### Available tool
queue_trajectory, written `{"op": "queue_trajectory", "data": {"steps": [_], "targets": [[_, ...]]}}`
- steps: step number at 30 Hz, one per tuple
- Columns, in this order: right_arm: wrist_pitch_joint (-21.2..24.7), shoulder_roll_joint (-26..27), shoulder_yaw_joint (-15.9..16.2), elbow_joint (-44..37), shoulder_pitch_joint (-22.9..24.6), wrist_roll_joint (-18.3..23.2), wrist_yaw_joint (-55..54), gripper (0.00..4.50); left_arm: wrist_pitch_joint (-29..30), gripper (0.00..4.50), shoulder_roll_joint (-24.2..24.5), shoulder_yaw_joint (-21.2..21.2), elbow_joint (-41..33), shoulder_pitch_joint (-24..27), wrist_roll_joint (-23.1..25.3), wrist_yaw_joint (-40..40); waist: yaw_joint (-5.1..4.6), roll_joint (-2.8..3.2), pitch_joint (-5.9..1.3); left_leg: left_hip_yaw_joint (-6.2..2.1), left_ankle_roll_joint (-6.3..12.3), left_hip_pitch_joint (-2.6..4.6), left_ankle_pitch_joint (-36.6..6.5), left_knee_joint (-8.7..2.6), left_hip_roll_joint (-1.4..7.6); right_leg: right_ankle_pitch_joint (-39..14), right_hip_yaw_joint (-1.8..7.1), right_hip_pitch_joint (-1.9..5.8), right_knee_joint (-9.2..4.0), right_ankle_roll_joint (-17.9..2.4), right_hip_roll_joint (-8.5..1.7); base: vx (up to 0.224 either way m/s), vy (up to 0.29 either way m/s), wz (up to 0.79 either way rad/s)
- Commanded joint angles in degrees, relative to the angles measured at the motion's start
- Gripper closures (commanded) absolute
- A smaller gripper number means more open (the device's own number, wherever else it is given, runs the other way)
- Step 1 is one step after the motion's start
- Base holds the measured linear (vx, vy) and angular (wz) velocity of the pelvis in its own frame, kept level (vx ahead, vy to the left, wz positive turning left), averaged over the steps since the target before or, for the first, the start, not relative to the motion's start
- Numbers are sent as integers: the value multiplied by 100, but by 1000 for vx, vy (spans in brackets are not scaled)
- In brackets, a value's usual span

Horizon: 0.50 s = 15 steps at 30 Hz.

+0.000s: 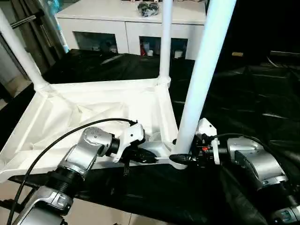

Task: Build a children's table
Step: Rotate leg to tighten

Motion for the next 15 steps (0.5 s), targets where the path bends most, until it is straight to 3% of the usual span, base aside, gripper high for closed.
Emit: {"op": "queue_trajectory", "data": {"steps": [1,6,9,11,12,13,14,15], "targets": [[37,195,361,-95,-42,58,166,176,54,450,-158,-59,-29,-112,-75,90,9,-31,-283,23,327,-2,-866,-328,94,-656,173,316,-376,-1430,-275,0,0,0],[137,177,388,-313,132,105,158,181,105,450,-188,-71,52,-128,-43,177,8,-48,-301,24,322,-2,-806,-315,88,-486,175,329,-364,-1435,-264,0,0,0],[107,314,232,-321,247,116,-152,181,233,450,-335,24,215,-201,63,643,10,-35,-290,29,319,9,-849,-315,82,-474,172,319,-381,-1468,-263,0,0,0],[43,854,-118,120,228,-142,-1448,182,374,450,-770,304,420,-317,146,1651,-36,-37,-237,26,156,22,-1203,-354,71,-1200,172,286,-462,-1344,-279,0,0,0],[37,889,-136,153,223,-165,-1537,182,384,450,-797,321,429,-323,148,1707,-42,-38,-224,14,86,29,-1316,-370,63,-1531,164,287,-487,-1256,-287,0,0,0],[114,1019,-210,299,186,-229,-1865,182,448,450,-914,368,471,-358,153,1907,-67,-90,-223,-2,40,36,-1476,-388,49,-2046,157,299,-530,-1050,-281,0,0,0],[121,1080,-226,379,169,-276,-2021,182,488,450,-978,382,495,-376,158,2003,-69,-55,-221,-12,10,57,-1537,-401,59,-2203,173,266,-542,-961,-283,0,0,0],[154,1290,-261,644,113,-409,-2491,183,580,450,-1202,416,605,-440,197,2346,-98,-73,-219,-11,-8,41,-1506,-406,62,-2173,181,267,-541,-944,-277,0,0,0]]}}
